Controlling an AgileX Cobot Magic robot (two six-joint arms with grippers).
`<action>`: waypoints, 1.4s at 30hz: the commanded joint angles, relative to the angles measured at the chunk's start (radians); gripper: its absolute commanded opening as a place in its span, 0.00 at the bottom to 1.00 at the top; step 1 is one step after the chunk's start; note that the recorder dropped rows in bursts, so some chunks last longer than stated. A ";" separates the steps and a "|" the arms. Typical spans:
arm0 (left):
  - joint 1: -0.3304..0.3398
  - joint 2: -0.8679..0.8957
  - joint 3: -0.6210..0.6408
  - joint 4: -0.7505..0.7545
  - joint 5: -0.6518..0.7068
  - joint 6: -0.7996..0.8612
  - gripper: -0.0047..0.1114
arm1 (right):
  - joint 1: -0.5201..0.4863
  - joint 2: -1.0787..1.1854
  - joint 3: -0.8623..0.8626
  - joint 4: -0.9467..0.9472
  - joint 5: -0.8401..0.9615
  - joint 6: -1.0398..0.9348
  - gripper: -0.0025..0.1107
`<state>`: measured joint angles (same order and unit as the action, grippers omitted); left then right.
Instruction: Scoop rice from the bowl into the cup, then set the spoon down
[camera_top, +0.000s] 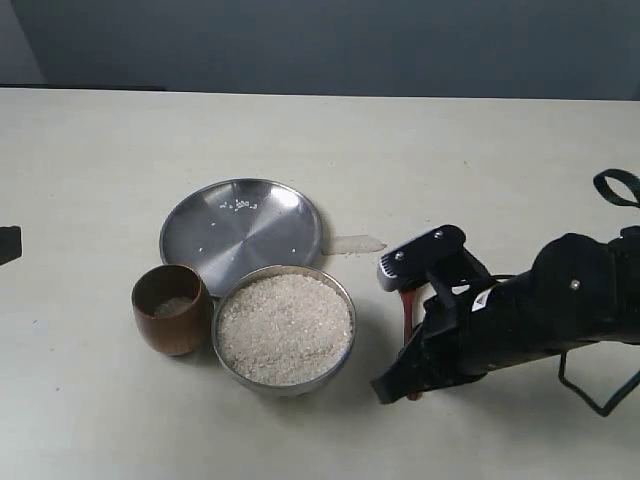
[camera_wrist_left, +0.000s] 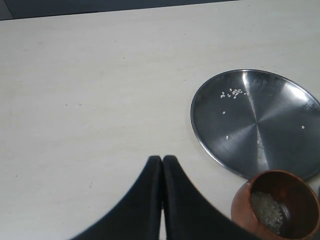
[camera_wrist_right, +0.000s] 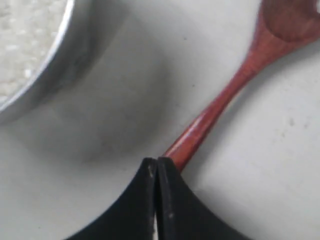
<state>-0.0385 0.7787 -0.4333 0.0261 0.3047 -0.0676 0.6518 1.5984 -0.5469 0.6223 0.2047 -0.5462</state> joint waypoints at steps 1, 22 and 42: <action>-0.003 0.004 -0.008 0.005 -0.005 0.000 0.04 | 0.053 0.003 -0.037 0.120 -0.053 -0.040 0.02; -0.003 0.004 -0.008 0.005 -0.007 0.000 0.04 | 0.060 0.142 -0.054 0.272 -0.087 -0.035 0.02; -0.003 0.004 -0.008 0.005 -0.009 0.000 0.04 | 0.053 0.152 -0.040 0.213 -0.172 -0.035 0.02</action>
<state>-0.0385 0.7787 -0.4333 0.0261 0.3047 -0.0676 0.7106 1.7460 -0.6021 0.8455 0.0589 -0.5767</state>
